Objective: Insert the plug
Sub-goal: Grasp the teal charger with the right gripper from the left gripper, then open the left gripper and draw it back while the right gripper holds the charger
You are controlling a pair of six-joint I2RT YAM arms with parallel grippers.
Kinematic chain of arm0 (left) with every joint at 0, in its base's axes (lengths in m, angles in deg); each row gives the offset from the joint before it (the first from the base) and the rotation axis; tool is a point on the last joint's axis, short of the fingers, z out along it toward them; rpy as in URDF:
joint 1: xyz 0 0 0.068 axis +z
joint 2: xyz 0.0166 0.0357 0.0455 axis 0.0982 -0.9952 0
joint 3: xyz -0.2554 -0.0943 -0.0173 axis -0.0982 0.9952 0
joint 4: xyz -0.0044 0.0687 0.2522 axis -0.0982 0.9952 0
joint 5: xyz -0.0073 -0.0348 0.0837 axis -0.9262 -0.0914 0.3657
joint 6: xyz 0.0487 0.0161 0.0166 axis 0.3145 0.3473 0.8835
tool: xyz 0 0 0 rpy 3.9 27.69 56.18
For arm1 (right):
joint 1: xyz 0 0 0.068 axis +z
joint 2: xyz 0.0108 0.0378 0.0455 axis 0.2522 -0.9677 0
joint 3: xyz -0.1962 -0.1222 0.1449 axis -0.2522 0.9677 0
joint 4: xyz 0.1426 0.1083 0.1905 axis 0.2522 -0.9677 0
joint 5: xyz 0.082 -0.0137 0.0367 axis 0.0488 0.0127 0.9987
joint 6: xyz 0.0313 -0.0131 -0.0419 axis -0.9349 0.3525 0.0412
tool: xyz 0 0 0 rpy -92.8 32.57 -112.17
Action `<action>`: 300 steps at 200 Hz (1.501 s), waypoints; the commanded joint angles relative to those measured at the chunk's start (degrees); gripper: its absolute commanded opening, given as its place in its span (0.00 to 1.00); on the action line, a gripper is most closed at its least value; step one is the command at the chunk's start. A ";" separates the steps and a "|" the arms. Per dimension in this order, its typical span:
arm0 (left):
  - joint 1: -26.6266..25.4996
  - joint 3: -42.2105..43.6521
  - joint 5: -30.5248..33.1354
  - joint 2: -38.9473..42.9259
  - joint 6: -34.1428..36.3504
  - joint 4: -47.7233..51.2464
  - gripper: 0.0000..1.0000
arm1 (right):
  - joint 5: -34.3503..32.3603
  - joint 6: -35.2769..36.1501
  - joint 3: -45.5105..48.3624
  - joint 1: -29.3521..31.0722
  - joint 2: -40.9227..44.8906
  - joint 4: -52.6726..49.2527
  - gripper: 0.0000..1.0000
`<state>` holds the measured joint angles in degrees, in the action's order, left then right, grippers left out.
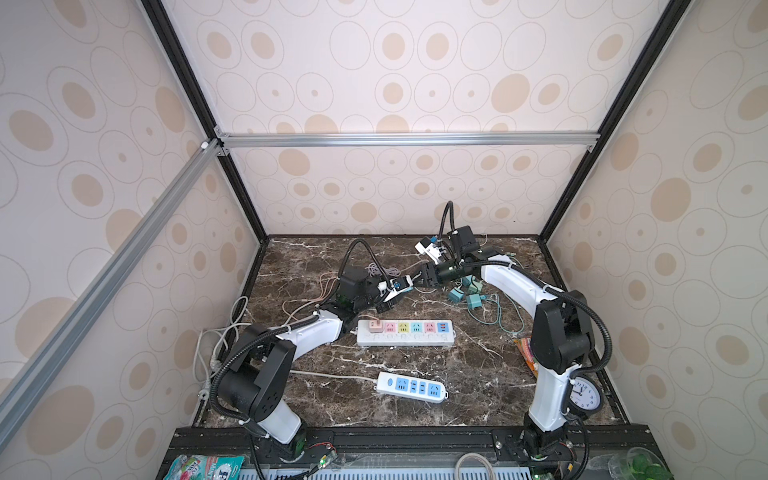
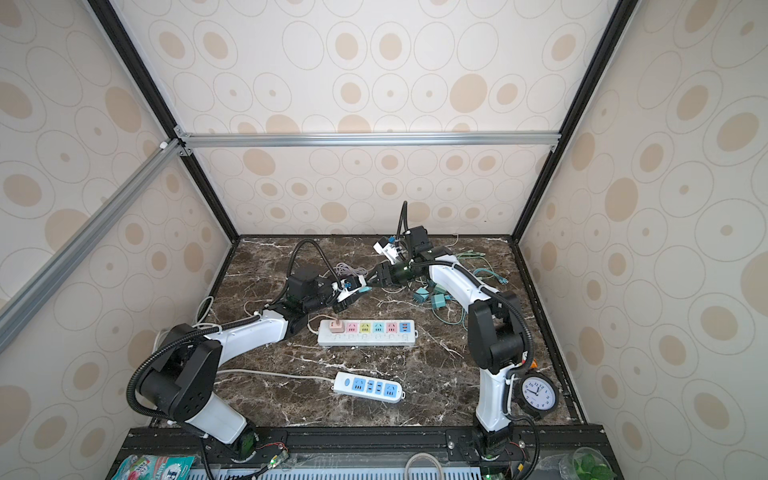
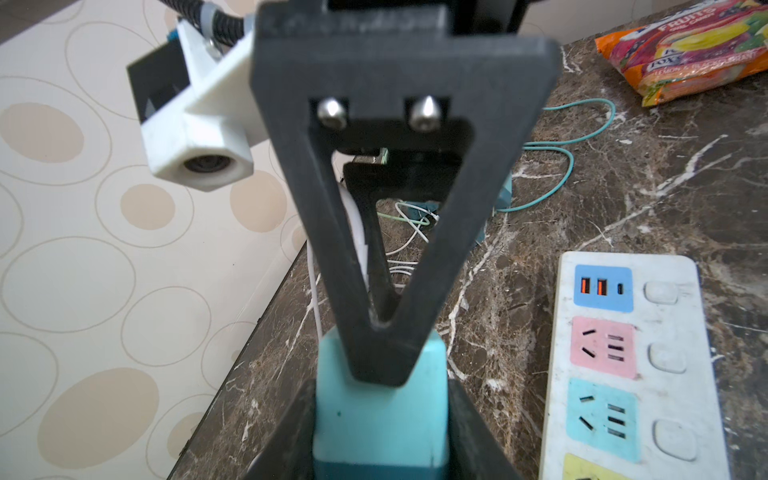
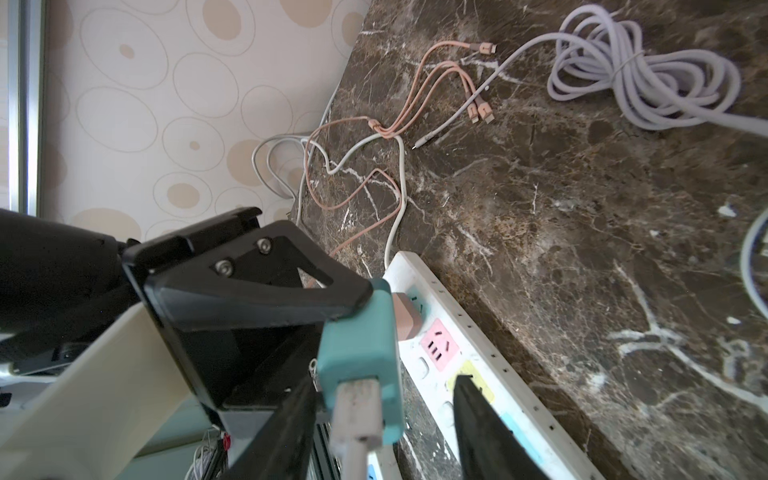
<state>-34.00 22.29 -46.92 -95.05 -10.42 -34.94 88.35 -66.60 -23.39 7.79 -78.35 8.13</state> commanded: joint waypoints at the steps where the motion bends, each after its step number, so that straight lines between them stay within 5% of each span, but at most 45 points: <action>1: -0.01 -0.31 -1.47 1.32 1.85 -1.74 0.00 | 4.03 2.90 -2.83 0.94 -1.59 -0.42 0.49; 96: 0.15 -0.35 -2.38 1.16 1.88 -1.87 0.00 | 6.39 9.67 -3.41 1.98 -0.86 -1.85 0.34; 178: 0.06 -0.08 -1.88 1.29 0.70 -2.24 0.00 | 1.19 10.87 -5.02 2.05 -1.01 -4.96 0.00; 190: 0.11 -0.70 -1.54 1.20 -0.16 -1.68 0.08 | 0.12 11.60 -5.32 2.11 -1.21 -5.69 0.00; 202: 0.12 -0.46 -0.63 1.45 -1.07 -2.34 0.29 | 0.81 12.62 -5.43 2.10 -1.22 -6.30 0.00; 215: 0.22 1.09 0.74 2.21 -2.62 -5.76 0.59 | 0.93 12.94 -5.42 2.13 -1.06 -6.17 0.00; 225: 0.64 3.34 1.33 3.03 -4.54 -10.22 0.97 | 0.69 13.45 -5.51 2.13 -0.97 -6.23 0.00; 300: 2.70 14.61 10.27 15.00 -18.00 -31.88 0.99 | -5.87 25.28 -11.51 2.37 -3.27 -16.53 0.00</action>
<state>-31.44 35.38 -40.38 -85.61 -22.75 -56.05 84.77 -49.21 -32.22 9.60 -80.08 -2.71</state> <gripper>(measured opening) 0.984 0.285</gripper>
